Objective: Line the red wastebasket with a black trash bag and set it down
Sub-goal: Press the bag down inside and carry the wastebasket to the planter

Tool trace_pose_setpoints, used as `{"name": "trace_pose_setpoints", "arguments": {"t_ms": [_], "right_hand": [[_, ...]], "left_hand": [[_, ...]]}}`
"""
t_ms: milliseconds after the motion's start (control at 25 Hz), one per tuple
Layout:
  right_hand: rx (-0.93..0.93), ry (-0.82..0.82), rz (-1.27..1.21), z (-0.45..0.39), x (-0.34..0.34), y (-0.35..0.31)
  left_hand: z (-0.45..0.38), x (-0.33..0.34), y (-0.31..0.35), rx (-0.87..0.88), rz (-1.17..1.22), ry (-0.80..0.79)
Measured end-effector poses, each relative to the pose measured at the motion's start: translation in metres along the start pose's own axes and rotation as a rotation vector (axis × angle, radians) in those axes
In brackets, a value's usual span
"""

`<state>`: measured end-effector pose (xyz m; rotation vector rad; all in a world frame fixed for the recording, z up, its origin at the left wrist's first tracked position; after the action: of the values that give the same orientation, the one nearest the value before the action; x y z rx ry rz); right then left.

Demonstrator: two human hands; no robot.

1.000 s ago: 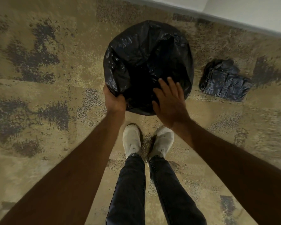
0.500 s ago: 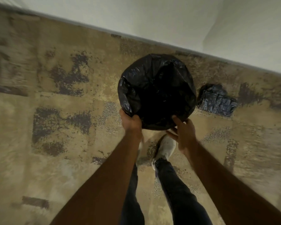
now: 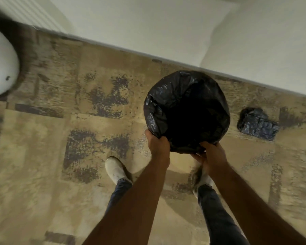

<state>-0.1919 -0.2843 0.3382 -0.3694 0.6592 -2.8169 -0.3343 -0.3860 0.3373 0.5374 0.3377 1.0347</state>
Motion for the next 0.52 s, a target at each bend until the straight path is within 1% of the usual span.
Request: {"name": "trace_pose_setpoints", "arguments": {"t_ms": [120, 280, 520], "right_hand": [[-0.013, 0.020, -0.003, 0.022, 0.071, 0.034], [0.012, 0.039, -0.054, 0.053, 0.165, 0.077], [-0.002, -0.019, -0.062, 0.066, 0.275, 0.105]], "left_hand": [[0.007, -0.083, 0.031, 0.029, -0.071, -0.016], [0.013, -0.183, 0.072, 0.063, -0.091, -0.031], [-0.009, -0.283, 0.120, 0.056, -0.066, 0.029]]}}
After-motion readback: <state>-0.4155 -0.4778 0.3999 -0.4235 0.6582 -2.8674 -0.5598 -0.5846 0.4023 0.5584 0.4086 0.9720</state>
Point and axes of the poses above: each hand's wrist, its own z-axis away from the middle knuckle, its own x-axis out of the palm, y = z × x, the point moved 2 cm from there along -z, towards the middle knuckle, and after that the axes turned 12 degrees about -y, right-handed, at the moved point
